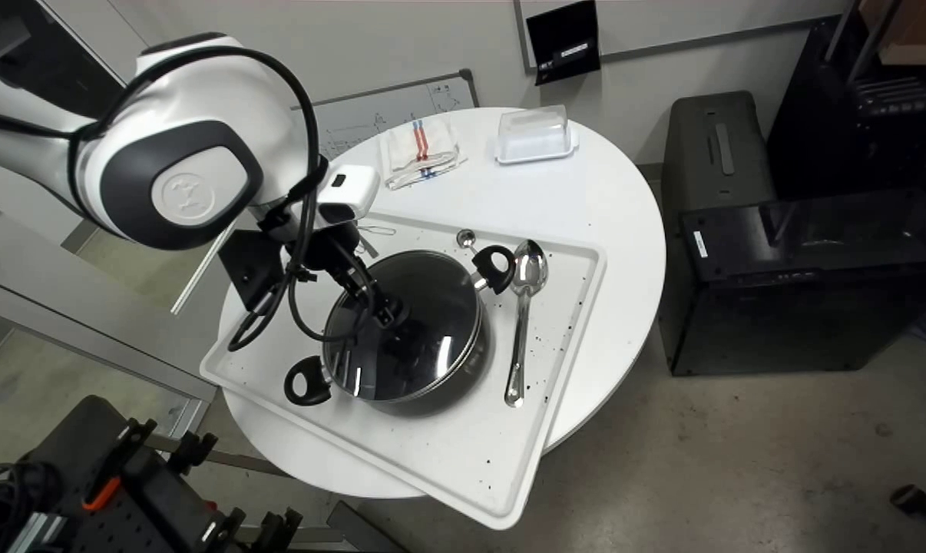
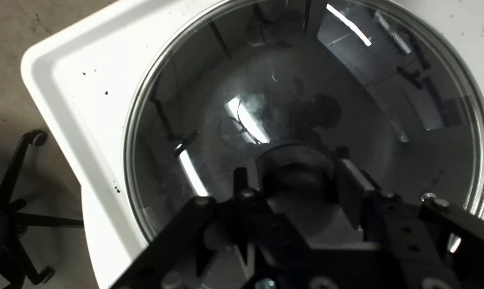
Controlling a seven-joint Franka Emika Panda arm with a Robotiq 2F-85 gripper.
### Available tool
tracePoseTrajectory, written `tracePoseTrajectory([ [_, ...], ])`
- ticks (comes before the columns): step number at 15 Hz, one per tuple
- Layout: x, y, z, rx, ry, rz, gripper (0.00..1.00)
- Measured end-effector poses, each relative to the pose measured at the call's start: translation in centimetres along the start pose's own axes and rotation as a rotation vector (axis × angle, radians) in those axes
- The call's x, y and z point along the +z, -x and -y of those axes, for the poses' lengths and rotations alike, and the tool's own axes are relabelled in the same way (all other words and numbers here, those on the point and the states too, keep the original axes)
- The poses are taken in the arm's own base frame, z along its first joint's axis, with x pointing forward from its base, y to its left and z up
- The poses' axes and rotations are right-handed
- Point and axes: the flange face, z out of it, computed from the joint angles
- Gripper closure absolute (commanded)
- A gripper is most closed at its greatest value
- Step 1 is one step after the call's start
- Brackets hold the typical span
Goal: Put the glass lid on the black pot
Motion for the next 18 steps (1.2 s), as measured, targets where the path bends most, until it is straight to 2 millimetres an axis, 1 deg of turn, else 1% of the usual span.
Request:
tracePoseTrajectory([
  [7, 0.29, 0.03, 0.09, -0.001, -0.001, -0.003, 0.77],
  [8, 0.31, 0.03, 0.12, -0.001, -0.001, -0.004, 0.32],
  [11, 0.3, 0.03, 0.14, 0.0, -0.002, -0.004, 0.13],
  [12, 0.28, 0.03, 0.19, -0.001, -0.002, -0.004, 0.05],
  [13, 0.25, 0.04, 0.25, -0.001, -0.003, -0.004, 0.01],
  [14, 0.23, 0.04, 0.32, -0.001, -0.003, -0.005, 0.0],
  [18, 0.16, 0.07, 0.55, -0.002, -0.005, -0.005, 0.0],
])
